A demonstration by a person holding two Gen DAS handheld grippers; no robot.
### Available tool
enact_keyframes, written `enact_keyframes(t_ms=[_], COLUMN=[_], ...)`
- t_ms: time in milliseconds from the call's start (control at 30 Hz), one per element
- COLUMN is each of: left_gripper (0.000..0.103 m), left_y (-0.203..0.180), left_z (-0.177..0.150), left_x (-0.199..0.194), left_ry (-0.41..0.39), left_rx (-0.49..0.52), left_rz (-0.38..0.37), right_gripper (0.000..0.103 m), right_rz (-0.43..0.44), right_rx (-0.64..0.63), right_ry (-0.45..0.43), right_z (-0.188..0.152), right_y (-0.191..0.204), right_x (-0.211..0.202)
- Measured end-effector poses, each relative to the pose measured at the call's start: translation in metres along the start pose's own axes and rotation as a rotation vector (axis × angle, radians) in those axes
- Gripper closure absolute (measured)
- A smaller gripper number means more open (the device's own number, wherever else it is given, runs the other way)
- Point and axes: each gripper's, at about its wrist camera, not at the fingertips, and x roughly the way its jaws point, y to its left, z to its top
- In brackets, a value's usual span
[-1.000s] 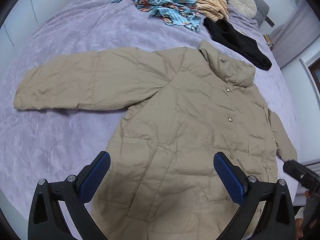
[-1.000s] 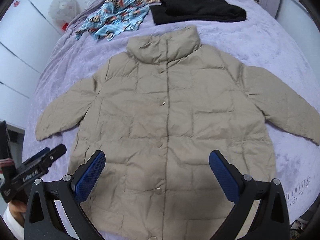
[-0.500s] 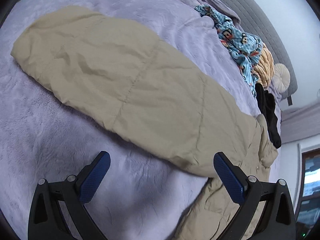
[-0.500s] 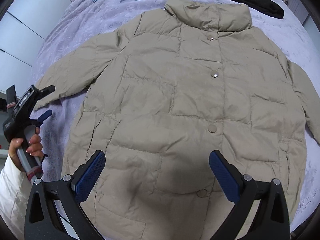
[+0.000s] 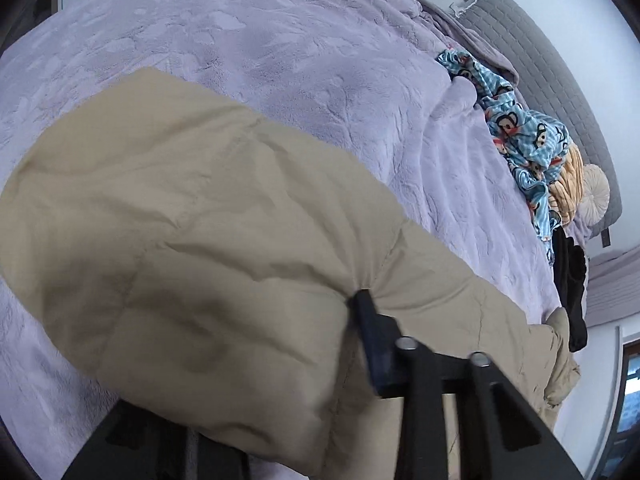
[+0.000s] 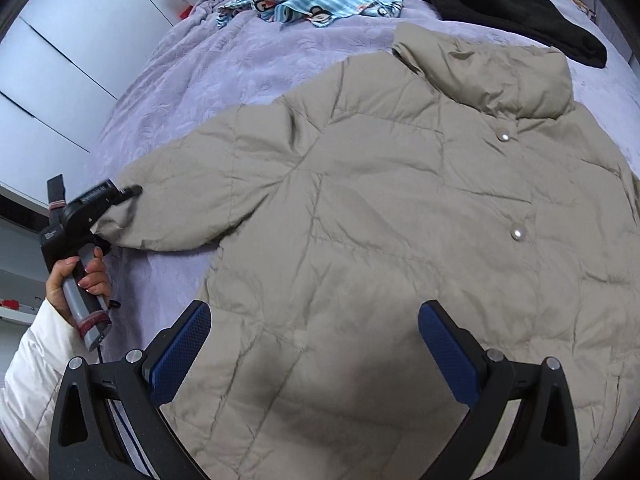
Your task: Fold large clothes
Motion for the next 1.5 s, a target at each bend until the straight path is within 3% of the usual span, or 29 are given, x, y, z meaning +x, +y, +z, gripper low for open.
enact_keyframes(t_ms=[67,133,167,200,333,467,533,700,833,967,1133,1233,1333,1433,1467,1500], left_gripper=[0.093,0.094,0.094,0.094,0.094,0.094,0.094,0.094,0.094,0.094,0.094,0.094,0.093,0.092,0.088,0.065], left_y=[0.001,-0.007,-0.016,-0.025,-0.069,-0.111,-0.131,-0.195,-0.254,-0.312,-0.373,-0.389,-0.388,-0.379,-0.377,-0.377], left_z=[0.007,0.006,0.004,0.001,-0.016,-0.031,-0.038,-0.068,-0.109,-0.154,-0.236,-0.291,-0.333,-0.356,-0.359,-0.361], left_x=[-0.012,-0.034,-0.045,-0.056,-0.104,-0.142,-0.156,-0.162,-0.158,-0.144,-0.094,-0.043,0.009,0.030,0.030,0.028], left_ry=[-0.035,-0.096,-0.125,-0.153,-0.261,-0.320,-0.321,-0.271,-0.243,-0.188,-0.114,-0.055,0.015,0.024,0.020,0.027], left_rx=[0.005,0.073,0.124,0.178,0.402,0.540,0.582,0.700,0.790,0.862,1.026,1.139,1.217,1.260,1.263,1.261], left_rz=[-0.029,-0.015,0.001,0.014,0.011,-0.047,-0.094,-0.178,-0.207,-0.233,-0.179,-0.073,0.053,0.119,0.123,0.108], right_gripper=[0.003,0.038,0.078,0.091,0.091,0.091,0.091,0.095,0.094,0.094,0.095,0.095,0.094,0.094,0.094,0.094], right_rz=[0.013,0.072,0.095,0.117,0.209,0.278,0.304,0.351,0.412,0.349,0.158,0.047,0.007,0.006,0.014,0.024], right_rx=[0.008,0.040,0.056,0.085,0.139,0.173,0.200,0.301,0.297,0.300,0.335,0.349,0.385,0.412,0.416,0.418], right_ry=[-0.021,-0.038,-0.032,-0.028,-0.059,-0.002,0.054,0.093,0.111,0.044,-0.032,-0.056,-0.045,-0.029,-0.028,-0.026], right_z=[0.009,0.021,0.026,0.033,0.051,0.052,0.047,0.042,0.039,0.022,-0.002,-0.016,-0.027,-0.031,-0.033,-0.032], right_y=[0.006,0.010,0.011,0.011,0.021,0.028,0.028,0.013,0.004,-0.040,-0.122,-0.163,-0.192,-0.209,-0.217,-0.218], right_x=[0.007,0.015,0.020,0.028,0.056,0.091,0.113,0.136,0.120,0.067,0.002,-0.022,-0.029,-0.029,-0.031,-0.028])
